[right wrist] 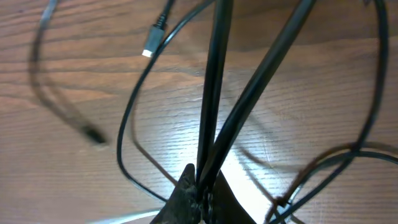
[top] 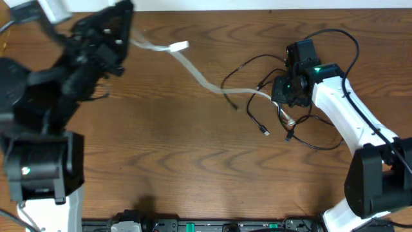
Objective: Untangle cables
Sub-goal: 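Pull the grippers apart, left taking white cable, right black cable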
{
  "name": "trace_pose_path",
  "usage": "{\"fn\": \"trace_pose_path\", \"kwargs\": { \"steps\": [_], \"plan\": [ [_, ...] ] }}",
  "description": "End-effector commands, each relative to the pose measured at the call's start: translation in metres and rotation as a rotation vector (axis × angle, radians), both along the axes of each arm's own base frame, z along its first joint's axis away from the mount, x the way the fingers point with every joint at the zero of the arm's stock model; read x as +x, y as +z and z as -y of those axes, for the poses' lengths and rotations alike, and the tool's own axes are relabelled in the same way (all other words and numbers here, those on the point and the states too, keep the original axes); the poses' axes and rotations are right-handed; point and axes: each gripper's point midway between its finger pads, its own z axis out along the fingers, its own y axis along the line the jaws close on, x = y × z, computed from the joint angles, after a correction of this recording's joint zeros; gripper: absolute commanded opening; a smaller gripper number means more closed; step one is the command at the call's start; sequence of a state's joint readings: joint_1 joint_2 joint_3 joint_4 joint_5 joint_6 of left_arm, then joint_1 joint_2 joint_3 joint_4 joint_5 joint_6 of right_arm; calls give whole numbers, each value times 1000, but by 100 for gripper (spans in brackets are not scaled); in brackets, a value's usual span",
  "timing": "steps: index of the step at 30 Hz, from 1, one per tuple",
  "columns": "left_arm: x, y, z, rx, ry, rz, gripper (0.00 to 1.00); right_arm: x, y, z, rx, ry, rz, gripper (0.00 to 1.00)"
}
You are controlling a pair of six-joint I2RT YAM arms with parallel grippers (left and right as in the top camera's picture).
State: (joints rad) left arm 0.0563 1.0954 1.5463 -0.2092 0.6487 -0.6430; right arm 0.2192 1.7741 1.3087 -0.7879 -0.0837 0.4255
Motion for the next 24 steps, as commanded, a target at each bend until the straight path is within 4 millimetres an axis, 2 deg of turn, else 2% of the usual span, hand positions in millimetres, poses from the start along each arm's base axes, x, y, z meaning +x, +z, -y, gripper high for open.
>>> {"fn": "trace_pose_path", "kwargs": {
  "steps": [1,5,13,15,16,17,19,21,22,24],
  "plan": [
    [3,1,-14,-19,21,-14,7,0,-5,4,13,-21,-14,1],
    [7,-1,-23,-17,41,-18,7,1,-4,4,13,-16,-6,1],
    [12,-1,-56,-47,132,-33,7,5,-4,9,10,-25,4,1],
    [11,-5,-49,-43,72,-47,7,7,1,-6,71,79,30,19],
    [12,-7,-45,-40,44,-55,7,8,5,-17,121,140,44,35],
    [12,-9,-41,-38,18,-63,8,7,12,-28,171,195,59,40],
    [13,-15,-33,-48,-34,-92,7,8,29,-44,250,269,98,43],
    [16,-24,-23,-83,-83,-149,7,10,56,-60,320,351,174,51],
    [17,-28,-17,-89,-107,-171,7,10,68,-65,345,379,206,61],
    [20,-35,-4,-92,-153,-203,7,7,103,-76,399,446,292,89]
  ]
}}
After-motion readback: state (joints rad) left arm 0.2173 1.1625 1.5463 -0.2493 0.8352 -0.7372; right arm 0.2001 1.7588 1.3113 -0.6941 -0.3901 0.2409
